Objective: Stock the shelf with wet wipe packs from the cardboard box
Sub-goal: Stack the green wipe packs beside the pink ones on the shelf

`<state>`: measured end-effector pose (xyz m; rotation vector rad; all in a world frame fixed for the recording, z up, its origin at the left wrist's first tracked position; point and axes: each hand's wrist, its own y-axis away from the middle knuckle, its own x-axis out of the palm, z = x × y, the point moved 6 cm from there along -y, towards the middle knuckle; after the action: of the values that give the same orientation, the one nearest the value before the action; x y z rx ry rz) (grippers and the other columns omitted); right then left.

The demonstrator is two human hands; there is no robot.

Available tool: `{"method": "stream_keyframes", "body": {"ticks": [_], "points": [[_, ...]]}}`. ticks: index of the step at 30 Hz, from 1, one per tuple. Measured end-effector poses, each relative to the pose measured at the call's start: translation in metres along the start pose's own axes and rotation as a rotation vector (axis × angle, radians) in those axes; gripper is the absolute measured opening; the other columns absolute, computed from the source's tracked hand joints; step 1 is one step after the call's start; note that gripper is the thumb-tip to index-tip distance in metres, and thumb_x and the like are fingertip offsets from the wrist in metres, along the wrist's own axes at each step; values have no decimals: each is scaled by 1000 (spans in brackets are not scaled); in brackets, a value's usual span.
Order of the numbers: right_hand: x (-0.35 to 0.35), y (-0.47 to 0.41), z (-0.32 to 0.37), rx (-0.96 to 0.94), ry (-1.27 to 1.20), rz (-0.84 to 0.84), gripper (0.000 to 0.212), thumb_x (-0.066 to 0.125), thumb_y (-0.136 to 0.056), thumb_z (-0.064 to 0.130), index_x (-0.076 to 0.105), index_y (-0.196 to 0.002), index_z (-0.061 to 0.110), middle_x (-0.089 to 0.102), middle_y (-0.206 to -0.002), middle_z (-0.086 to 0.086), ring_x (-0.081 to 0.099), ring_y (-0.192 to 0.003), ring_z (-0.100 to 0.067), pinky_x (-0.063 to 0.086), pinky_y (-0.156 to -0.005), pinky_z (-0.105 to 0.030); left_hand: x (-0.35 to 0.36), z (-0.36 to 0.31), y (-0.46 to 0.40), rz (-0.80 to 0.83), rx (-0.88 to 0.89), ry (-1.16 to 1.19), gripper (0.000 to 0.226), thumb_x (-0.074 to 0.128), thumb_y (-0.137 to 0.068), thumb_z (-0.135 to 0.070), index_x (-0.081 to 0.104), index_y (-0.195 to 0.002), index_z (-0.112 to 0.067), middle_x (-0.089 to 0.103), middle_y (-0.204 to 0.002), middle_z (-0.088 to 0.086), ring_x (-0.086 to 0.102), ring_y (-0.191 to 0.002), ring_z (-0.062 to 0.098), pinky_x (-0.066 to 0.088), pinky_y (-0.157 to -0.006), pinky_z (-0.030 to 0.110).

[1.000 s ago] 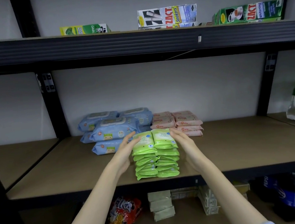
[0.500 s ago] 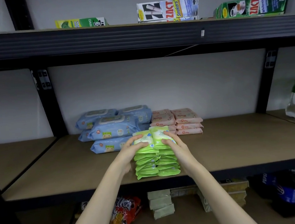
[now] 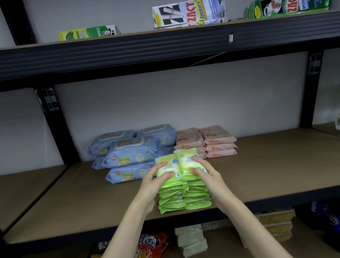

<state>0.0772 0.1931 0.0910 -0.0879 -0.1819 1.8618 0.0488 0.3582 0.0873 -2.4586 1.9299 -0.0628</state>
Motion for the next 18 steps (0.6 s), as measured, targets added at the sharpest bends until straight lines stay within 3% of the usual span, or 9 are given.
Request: {"method": "stream_keyframes", "body": {"ticks": [6,9,12,18], "points": [[-30,-8,0,-20,-33,-4,32,60,-86,21,58,-111,42,48,-129,16,42,-119,-6,33,-99,-26,30,1,-12,25,-1,46,34,73,-76,-19,65,-105,-35,62,-119,3,62,-105,22,49,-96,42],[-73,-16,-3,-7,-31,-60,33,62,-85,22,60,-111,42,49,-132,15,44,-124,-9,35,-109,-36,73,2,-26,66,17,97,33,72,-76,-15,65,-103,-32,64,-115,6,64,-102,24,52,-88,37],[-130,-26,-4,-5,-30,-119,33,63,-83,23,63,-107,45,51,-132,12,48,-123,-15,37,-108,-43,131,2,-44,103,34,124,32,72,-77,-11,64,-100,-31,64,-110,2,65,-97,19,54,-82,30],[-241,-46,-4,8,-78,-215,33,61,-83,18,65,-109,38,63,-120,0,62,-106,-20,50,-92,-40,248,9,-90,199,42,113,32,74,-76,-16,62,-97,-37,62,-116,4,63,-105,21,52,-91,36]]}}
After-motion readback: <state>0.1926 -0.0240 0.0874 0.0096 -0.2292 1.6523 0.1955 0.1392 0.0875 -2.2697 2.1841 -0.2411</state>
